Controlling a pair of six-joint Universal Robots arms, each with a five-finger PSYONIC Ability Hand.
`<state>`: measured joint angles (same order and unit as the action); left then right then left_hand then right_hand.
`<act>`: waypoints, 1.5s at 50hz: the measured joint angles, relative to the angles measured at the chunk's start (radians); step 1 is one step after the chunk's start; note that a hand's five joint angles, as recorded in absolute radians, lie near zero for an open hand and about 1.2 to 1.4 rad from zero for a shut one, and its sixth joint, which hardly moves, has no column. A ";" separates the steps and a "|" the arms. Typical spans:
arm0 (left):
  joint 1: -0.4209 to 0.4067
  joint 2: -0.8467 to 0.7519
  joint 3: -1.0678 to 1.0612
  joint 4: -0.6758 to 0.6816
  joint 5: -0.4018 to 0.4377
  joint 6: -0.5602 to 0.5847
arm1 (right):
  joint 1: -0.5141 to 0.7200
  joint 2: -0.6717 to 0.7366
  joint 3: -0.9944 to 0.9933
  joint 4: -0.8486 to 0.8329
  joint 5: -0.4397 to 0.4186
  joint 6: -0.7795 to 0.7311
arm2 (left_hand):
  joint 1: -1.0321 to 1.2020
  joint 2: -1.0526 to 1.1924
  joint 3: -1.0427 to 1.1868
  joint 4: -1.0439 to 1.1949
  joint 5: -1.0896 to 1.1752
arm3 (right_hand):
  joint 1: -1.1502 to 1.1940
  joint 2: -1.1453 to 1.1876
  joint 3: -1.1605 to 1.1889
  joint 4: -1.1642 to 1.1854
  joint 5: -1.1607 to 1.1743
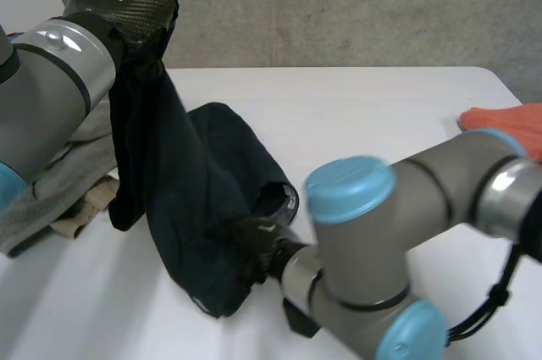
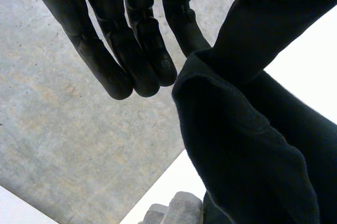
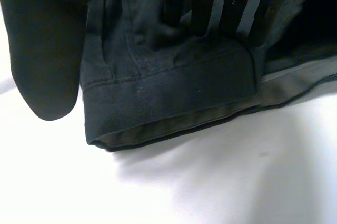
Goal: Fold the laundry.
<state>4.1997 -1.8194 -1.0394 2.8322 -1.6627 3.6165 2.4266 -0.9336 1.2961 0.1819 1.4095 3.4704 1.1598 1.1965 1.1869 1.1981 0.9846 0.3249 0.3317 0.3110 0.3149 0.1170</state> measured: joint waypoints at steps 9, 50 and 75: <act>0.003 0.015 0.009 -0.001 0.000 -0.010 | 0.122 0.128 -0.124 -0.081 0.177 -0.054 | 0.000 0.000 0.000 0.000 0.001 | 0.248 0.275 0.295 0.283 0.307; 0.110 0.225 -0.016 -0.184 0.205 -0.318 | -0.613 -0.346 -0.415 0.299 -0.124 -0.540 | 0.000 0.000 0.000 0.000 0.001 | 0.825 0.842 0.872 0.881 0.887; 0.033 -0.193 0.602 0.396 0.092 -0.113 | -0.451 -0.074 -0.606 -0.716 0.173 -0.653 | 0.000 0.001 0.002 0.001 0.001 | 0.825 0.842 0.873 0.883 0.887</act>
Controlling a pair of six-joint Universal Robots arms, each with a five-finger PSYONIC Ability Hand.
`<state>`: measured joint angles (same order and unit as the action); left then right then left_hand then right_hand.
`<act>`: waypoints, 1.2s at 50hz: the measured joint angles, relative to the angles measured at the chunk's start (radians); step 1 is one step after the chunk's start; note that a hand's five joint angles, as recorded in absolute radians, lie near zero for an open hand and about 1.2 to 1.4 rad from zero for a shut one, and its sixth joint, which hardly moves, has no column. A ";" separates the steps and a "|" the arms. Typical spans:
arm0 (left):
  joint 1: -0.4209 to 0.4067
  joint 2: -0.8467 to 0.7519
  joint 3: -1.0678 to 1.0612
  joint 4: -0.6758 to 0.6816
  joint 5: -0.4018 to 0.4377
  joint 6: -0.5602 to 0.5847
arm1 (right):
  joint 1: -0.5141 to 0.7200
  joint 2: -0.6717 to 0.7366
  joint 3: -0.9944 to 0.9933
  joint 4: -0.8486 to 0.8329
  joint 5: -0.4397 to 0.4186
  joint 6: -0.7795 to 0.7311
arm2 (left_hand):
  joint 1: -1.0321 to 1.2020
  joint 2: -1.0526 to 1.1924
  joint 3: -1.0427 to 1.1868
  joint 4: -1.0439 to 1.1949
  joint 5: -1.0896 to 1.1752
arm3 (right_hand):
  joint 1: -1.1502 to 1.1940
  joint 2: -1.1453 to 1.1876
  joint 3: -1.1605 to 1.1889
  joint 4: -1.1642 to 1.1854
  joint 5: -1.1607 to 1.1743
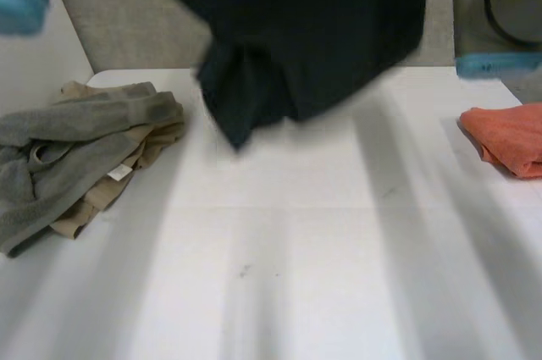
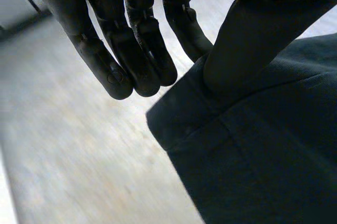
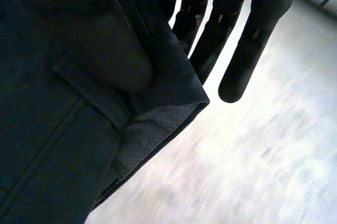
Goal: Fold the laundry.
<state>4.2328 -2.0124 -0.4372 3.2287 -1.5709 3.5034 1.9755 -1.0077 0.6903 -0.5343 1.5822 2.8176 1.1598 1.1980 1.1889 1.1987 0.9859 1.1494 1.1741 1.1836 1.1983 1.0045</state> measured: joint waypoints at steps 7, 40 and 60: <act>-0.002 0.084 -0.208 0.144 -0.009 -0.003 | 0.004 -0.031 0.103 -0.101 -0.015 0.035 | 0.000 0.000 0.000 0.000 0.011 | 0.000 0.000 0.000 0.000 0.003; -0.101 0.122 -0.999 -0.562 -0.119 0.114 | -0.041 -0.153 0.789 0.693 -0.135 -0.362 | 0.000 0.002 0.002 0.000 0.011 | 0.000 0.000 0.005 0.000 0.003; -0.170 0.155 -0.880 -0.619 -0.117 0.326 | -0.112 -0.295 0.873 0.809 -0.154 -0.553 | 0.000 0.002 0.002 0.000 0.027 | 0.015 0.000 0.005 0.000 0.003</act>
<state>4.0623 -1.8578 -1.3173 2.6095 -1.6877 3.8298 1.8639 -1.3023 1.5631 0.2750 1.4281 2.2643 1.1600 1.1997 1.1907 1.1989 1.0129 1.1641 1.1742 1.1886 1.1984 1.0074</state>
